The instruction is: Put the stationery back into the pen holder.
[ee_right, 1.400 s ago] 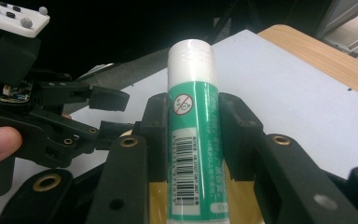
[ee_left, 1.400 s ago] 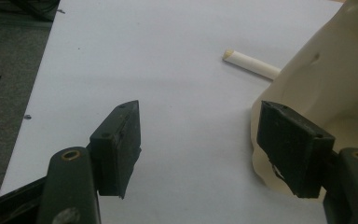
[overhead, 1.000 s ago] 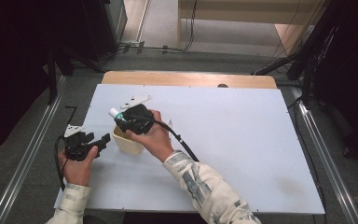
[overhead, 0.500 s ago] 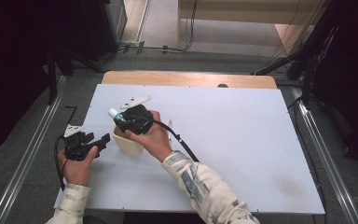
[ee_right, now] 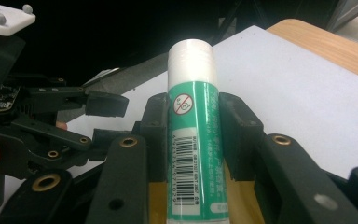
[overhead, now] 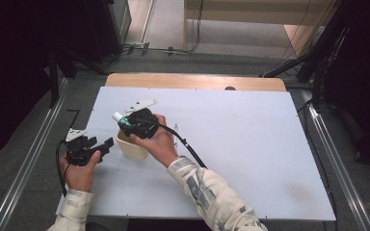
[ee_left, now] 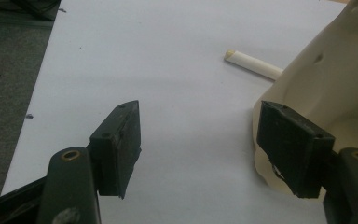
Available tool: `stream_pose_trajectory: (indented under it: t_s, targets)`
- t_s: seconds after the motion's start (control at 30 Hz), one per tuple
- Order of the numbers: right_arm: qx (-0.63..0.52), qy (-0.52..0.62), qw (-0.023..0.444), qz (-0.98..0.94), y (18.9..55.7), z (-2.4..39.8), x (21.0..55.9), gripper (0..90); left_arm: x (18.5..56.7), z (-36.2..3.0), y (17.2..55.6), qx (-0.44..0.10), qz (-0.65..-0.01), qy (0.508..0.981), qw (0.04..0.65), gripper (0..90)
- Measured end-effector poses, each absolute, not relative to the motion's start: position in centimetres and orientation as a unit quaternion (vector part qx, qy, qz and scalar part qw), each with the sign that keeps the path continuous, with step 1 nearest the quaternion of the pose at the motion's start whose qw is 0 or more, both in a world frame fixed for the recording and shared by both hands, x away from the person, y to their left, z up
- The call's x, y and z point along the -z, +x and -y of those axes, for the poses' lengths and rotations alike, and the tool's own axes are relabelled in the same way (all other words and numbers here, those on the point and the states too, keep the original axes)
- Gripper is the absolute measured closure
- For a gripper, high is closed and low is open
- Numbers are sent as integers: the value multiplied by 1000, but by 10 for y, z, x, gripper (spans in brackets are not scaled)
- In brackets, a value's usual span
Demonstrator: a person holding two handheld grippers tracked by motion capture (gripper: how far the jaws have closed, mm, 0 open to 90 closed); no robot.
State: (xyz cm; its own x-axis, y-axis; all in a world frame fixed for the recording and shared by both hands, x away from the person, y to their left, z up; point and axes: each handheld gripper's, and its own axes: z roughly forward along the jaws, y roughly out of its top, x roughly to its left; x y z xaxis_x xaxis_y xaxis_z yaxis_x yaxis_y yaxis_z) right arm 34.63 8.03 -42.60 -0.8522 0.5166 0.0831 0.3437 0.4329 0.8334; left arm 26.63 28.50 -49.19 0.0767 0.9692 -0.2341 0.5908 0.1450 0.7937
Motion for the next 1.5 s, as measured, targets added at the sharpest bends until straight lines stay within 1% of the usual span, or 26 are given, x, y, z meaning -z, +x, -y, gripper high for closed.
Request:
stream_pose_trajectory:
  t_s: [0.67,0.83,0.97,1.0,1.1,1.5]
  targets:
    - [-464,260,87,-842,348,-78,430,629,492,-285,266,-233,-637,612,406,316]
    - [-460,262,88,-844,348,-78,430,599,492,-285,266,-233,-637,612,406,316]
    - [-457,262,89,-846,349,-77,433,590,492,-284,266,-233,-637,612,406,316]
    - [-461,264,84,-843,348,-77,432,560,492,-284,266,-233,-637,612,406,316]
    - [-464,261,86,-842,347,-77,430,539,492,-284,266,-233,-637,612,407,316]
    - [-475,264,87,-834,349,-70,423,525,492,-285,265,-233,-637,612,407,316]
